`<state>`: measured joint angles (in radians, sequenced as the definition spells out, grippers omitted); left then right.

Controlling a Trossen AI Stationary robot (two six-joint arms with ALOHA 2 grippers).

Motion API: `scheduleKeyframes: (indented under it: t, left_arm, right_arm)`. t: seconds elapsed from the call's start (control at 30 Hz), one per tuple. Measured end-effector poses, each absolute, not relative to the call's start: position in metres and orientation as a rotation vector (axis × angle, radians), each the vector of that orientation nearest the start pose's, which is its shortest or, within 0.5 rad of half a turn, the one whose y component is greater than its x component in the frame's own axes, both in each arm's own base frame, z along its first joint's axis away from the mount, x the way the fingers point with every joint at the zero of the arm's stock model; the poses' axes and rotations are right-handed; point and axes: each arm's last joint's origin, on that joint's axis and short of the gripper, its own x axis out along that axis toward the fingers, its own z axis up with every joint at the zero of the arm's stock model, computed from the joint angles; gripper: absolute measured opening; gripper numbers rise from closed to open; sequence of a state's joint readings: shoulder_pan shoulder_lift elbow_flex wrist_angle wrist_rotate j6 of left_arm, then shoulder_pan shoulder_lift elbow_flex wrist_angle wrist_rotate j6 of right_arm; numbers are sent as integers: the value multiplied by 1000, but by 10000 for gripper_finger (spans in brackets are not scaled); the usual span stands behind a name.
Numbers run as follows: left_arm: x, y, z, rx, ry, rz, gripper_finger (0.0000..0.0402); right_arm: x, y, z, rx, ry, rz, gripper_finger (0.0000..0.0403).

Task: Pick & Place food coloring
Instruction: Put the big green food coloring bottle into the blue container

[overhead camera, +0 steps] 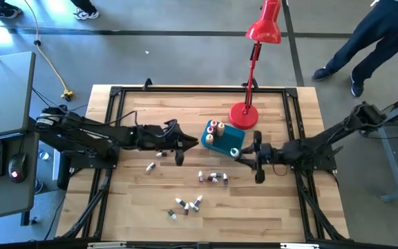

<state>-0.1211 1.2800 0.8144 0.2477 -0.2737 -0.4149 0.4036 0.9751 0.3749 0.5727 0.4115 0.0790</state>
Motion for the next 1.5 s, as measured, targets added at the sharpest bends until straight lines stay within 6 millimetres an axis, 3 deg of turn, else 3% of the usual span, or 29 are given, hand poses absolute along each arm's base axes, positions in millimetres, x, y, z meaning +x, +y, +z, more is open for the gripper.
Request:
scheduleKeyframes:
  t: [0.33,0.57,1.03,1.37,1.5]
  left_arm:
    - [307,-9,272,-325,82,90,62]
    - [308,4,275,-256,48,54,62]
    - [311,-1,271,-175,68,-88,66]
    - [312,-1,274,-83,31,-93,167]
    - [312,-1,276,-83,13,-91,187]
  right_arm:
    - [195,50,224,142,24,38,124]
    - [195,49,224,125,22,52,124]
    - [198,39,225,154,15,30,124]
    - [198,39,225,154,16,34,124]
    - [198,39,225,154,16,34,124]
